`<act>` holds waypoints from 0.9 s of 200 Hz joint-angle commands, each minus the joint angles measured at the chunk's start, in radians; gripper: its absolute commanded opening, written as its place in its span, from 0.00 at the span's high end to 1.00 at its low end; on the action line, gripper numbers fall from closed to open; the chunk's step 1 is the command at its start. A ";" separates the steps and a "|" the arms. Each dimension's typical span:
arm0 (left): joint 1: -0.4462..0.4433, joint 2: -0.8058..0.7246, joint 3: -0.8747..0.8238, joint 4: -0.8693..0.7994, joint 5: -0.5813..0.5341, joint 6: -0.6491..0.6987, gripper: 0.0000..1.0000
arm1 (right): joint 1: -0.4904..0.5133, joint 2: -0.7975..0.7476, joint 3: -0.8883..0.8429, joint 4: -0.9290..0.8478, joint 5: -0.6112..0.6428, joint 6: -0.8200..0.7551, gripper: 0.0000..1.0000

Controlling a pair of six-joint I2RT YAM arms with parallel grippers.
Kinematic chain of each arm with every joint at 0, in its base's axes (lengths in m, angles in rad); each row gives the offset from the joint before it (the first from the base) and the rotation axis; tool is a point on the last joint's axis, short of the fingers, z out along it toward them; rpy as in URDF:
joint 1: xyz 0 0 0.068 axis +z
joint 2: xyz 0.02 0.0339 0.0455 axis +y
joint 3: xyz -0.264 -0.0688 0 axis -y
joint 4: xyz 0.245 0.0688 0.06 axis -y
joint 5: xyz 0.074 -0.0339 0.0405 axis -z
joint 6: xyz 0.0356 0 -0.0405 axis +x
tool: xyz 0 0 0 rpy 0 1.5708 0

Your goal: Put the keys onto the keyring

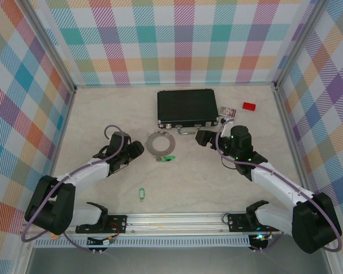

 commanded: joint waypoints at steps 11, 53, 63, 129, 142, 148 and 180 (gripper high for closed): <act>-0.017 0.068 0.007 0.050 0.080 -0.040 0.48 | 0.027 0.041 -0.010 0.058 0.045 -0.030 0.01; -0.049 0.130 0.076 0.007 0.082 -0.027 0.55 | 0.037 0.076 0.000 0.062 0.044 -0.030 0.01; -0.050 0.137 0.092 -0.019 0.058 -0.014 0.55 | 0.038 0.082 0.001 0.061 0.043 -0.033 0.01; -0.032 0.266 0.197 -0.043 -0.002 0.055 0.68 | 0.051 0.099 0.012 0.052 0.037 -0.037 0.01; -0.029 0.293 0.211 -0.026 0.005 0.055 0.68 | 0.052 0.097 0.012 0.052 0.035 -0.037 0.01; -0.026 0.306 0.217 -0.021 0.008 0.055 0.68 | 0.052 0.097 0.014 0.050 0.036 -0.038 0.01; -0.016 0.354 0.240 -0.012 0.031 0.050 0.68 | 0.054 0.087 0.015 0.039 0.045 -0.041 0.01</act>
